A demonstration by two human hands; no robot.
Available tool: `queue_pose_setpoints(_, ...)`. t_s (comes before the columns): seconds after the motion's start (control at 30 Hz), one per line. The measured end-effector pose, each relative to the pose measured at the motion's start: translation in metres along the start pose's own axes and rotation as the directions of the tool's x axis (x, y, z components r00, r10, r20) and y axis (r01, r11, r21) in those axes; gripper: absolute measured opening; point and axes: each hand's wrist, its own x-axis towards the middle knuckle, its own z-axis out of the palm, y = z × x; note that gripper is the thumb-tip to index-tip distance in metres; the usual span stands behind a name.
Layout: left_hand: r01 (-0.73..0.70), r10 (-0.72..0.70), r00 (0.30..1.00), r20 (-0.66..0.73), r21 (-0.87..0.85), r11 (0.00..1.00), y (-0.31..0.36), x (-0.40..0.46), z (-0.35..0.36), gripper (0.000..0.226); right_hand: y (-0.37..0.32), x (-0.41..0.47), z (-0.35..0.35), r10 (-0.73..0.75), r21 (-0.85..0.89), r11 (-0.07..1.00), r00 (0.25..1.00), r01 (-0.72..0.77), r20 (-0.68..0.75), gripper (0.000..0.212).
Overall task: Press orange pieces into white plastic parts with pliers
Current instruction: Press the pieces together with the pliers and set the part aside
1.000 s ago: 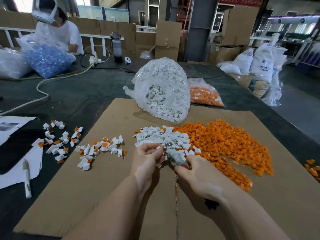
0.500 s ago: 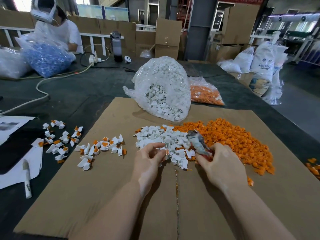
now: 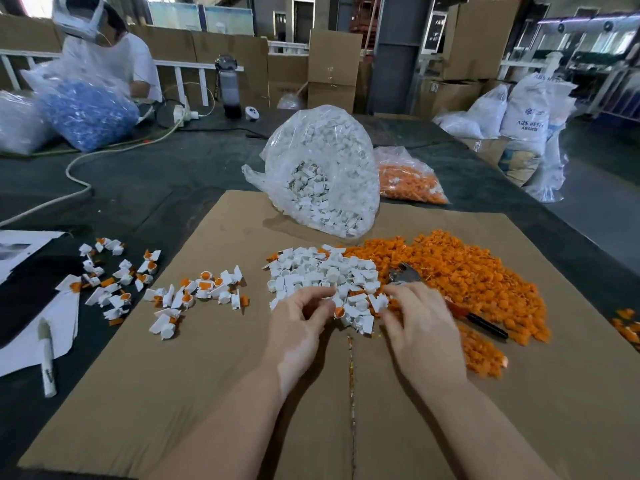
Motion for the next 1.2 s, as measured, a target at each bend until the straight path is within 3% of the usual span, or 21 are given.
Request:
queue_pose_setpoints(0.1,-0.017,0.017,0.999,0.031,0.015,1.0,0.001,-0.001,0.0,0.015,-0.019,-0.009,0.008,-0.126,0.26,0.956,0.99,0.136,-0.057,0.027)
queue_pose_setpoints(0.2,-0.018,0.017,0.997,0.073,0.014,1.0,0.002,-0.003,-0.001,0.02,-0.026,-0.013,0.013,-0.158,0.35,0.923,0.987,0.16,-0.034,0.02)
queue_pose_setpoints(0.43,-0.059,0.049,0.981,0.188,0.046,0.997,0.003,-0.011,0.0,0.037,-0.026,-0.014,0.012,-0.029,0.399,0.916,0.999,0.033,-0.016,0.007)
queue_pose_setpoints(0.73,-0.176,0.141,0.976,0.165,0.225,0.958,0.002,-0.013,0.001,0.027,-0.026,-0.015,0.011,-0.019,0.382,0.924,1.0,0.01,0.021,0.008)
queue_pose_setpoints(0.87,-0.155,0.136,0.982,0.131,0.145,0.977,0.003,-0.013,0.001,0.028,-0.024,-0.015,0.011,0.01,0.407,0.913,1.0,0.0,-0.024,0.004)
queue_pose_setpoints(1.0,-0.09,0.09,0.995,0.031,0.009,0.996,0.003,-0.012,0.0,0.023,-0.02,-0.016,0.01,0.194,0.475,0.87,0.977,-0.13,-0.088,0.004)
queue_pose_setpoints(1.1,-0.052,0.041,0.977,-0.208,-0.045,0.998,-0.001,-0.01,-0.003,0.018,-0.019,-0.017,0.01,0.266,0.44,0.879,0.955,-0.185,-0.13,0.005)
queue_pose_setpoints(1.2,0.016,-0.043,0.906,-0.422,-0.066,0.998,-0.003,-0.006,-0.008,0.022,-0.016,-0.016,0.01,0.376,0.351,0.887,0.91,-0.3,-0.175,0.004)
